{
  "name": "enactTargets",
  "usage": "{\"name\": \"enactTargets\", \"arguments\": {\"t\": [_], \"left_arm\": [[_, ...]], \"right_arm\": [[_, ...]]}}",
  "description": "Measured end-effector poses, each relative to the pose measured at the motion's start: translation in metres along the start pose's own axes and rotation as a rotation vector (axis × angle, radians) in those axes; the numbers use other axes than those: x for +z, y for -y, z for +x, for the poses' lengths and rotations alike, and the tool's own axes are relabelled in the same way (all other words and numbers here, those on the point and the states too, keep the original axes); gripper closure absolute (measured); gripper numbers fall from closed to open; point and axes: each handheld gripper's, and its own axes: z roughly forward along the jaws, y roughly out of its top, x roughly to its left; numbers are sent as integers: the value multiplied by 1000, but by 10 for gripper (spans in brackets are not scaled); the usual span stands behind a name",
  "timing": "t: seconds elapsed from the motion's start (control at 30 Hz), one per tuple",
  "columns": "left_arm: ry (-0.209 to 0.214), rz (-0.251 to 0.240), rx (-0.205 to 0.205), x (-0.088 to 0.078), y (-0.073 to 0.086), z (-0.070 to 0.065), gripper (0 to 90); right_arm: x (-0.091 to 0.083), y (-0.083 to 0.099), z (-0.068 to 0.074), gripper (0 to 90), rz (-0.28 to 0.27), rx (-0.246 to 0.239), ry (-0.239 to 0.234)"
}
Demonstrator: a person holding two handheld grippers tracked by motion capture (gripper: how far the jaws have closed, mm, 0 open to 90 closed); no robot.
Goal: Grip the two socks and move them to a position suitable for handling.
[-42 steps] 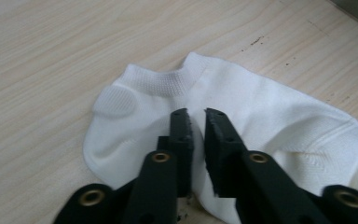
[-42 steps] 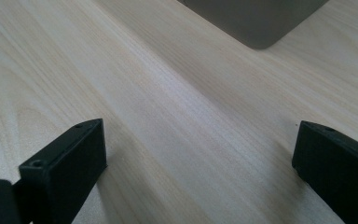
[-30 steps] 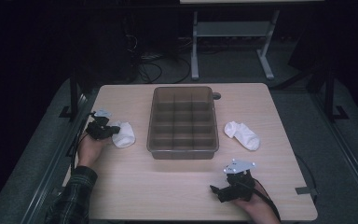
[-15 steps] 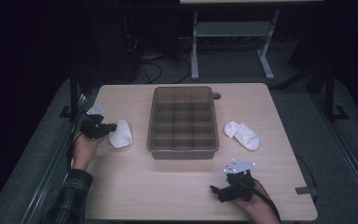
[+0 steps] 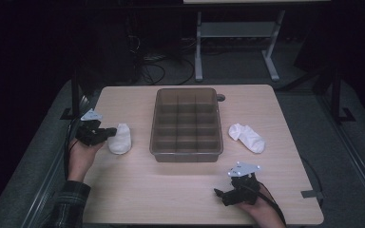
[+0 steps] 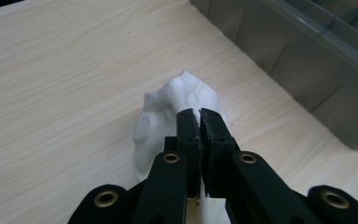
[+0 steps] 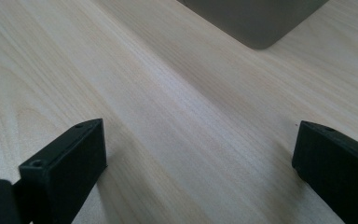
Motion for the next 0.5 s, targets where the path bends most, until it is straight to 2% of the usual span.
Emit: {"name": "enactTargets", "arguments": {"t": [0.5], "left_arm": [[32, -50, 22, -31, 2, -35, 875]], "right_arm": [[0, 0, 0, 24, 0, 1, 0]]}}
